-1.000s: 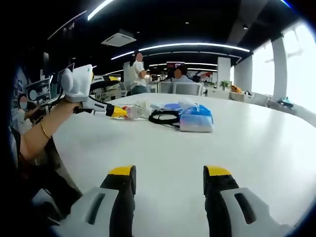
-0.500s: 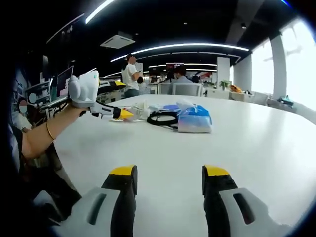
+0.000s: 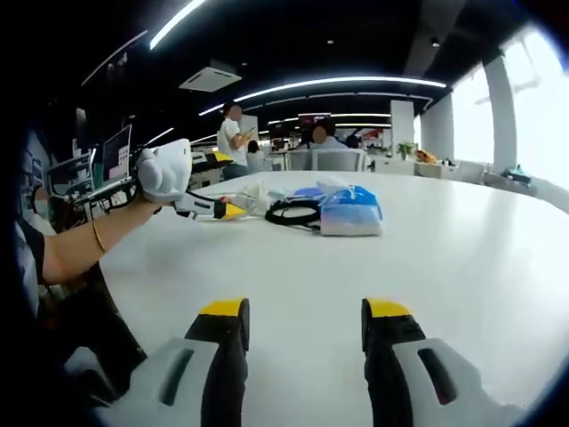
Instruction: Arrange the tabletop items into an orderly group along one side of the table until the central work area is clear of visible clutter.
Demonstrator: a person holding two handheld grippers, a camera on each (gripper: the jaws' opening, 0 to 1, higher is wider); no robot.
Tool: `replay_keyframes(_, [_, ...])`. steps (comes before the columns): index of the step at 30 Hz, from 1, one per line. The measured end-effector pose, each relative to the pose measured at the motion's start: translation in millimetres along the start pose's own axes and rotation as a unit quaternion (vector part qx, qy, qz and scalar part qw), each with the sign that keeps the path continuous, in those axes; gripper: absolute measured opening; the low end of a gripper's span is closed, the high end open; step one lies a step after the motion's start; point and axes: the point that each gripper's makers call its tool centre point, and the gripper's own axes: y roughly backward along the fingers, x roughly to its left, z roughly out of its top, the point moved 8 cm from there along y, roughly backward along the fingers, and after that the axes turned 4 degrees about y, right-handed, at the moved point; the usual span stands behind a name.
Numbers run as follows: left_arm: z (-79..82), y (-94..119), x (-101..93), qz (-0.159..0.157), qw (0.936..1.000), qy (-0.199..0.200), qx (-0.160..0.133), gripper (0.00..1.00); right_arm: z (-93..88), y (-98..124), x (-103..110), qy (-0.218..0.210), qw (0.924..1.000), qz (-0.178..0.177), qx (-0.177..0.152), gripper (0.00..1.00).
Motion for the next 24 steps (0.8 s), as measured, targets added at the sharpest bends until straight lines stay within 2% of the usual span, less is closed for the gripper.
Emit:
replay_keyframes(3, [1.0,-3,0.8,0.004,0.9999,-0.009,0.005,0.67,-0.9,-1,0,0.0,1.0,0.003,0.001,0.48])
replay_keyframes(8, [3.6,-11,0.7,0.003,1.0,0.0,0.006,0.67,-1.6,-2,-3,0.001,1.0,0.006,0.001,0.47])
replay_keyframes(13, [3.9,-21,-3.0,0.001,0.9998,-0.015,0.015,0.67,-1.1,0,-8,-0.004,1.0,0.001,-0.004,0.47])
replay_keyframes(23, [-1.2,-30,-9.1,0.003,0.9991,-0.03,0.029,0.64,-1.2,0,-13,-0.003,1.0,0.002,-0.008,0.47])
replay_keyframes(24, [-3.9,-34,-11.1,0.003,0.9988,-0.032,0.038,0.63,-1.4,-1,-14,-0.003,1.0,0.003,-0.008,0.47])
